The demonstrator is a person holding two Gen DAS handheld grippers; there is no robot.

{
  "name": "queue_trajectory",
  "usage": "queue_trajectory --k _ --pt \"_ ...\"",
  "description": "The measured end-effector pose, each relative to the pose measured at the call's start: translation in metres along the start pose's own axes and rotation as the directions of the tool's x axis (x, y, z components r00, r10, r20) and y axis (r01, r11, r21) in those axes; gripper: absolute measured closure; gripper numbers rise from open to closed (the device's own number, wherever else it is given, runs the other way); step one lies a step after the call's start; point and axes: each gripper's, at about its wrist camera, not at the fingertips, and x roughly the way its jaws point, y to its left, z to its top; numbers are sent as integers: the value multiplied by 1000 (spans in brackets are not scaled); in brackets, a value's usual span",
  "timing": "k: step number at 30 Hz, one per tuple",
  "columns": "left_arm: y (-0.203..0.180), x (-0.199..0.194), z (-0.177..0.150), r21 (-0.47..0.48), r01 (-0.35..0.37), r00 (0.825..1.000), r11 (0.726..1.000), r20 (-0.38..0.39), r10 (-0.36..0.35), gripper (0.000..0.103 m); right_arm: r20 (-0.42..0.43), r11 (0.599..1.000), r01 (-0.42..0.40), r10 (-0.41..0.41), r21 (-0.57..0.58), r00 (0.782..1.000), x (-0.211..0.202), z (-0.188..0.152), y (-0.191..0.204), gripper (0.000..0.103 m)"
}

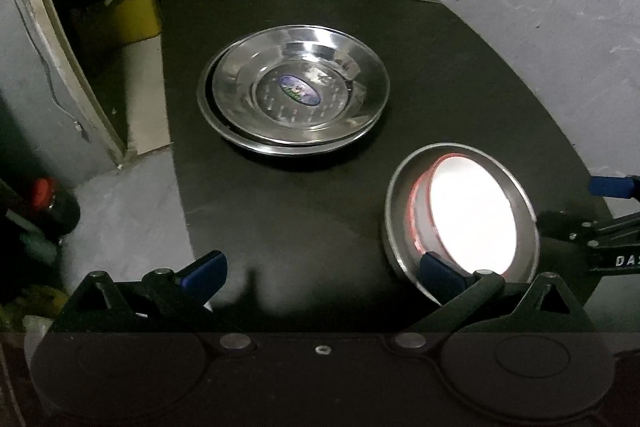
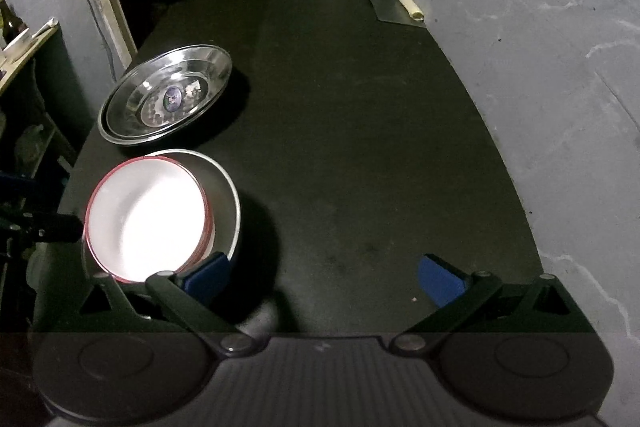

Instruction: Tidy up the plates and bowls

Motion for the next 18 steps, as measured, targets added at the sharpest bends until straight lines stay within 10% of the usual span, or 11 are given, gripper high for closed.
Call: queue_trajectory --k 18 --pt "-14 18 4 41 -59 997 997 -41 60 1 -55 994 -10 4 -110 998 18 8 18 0"
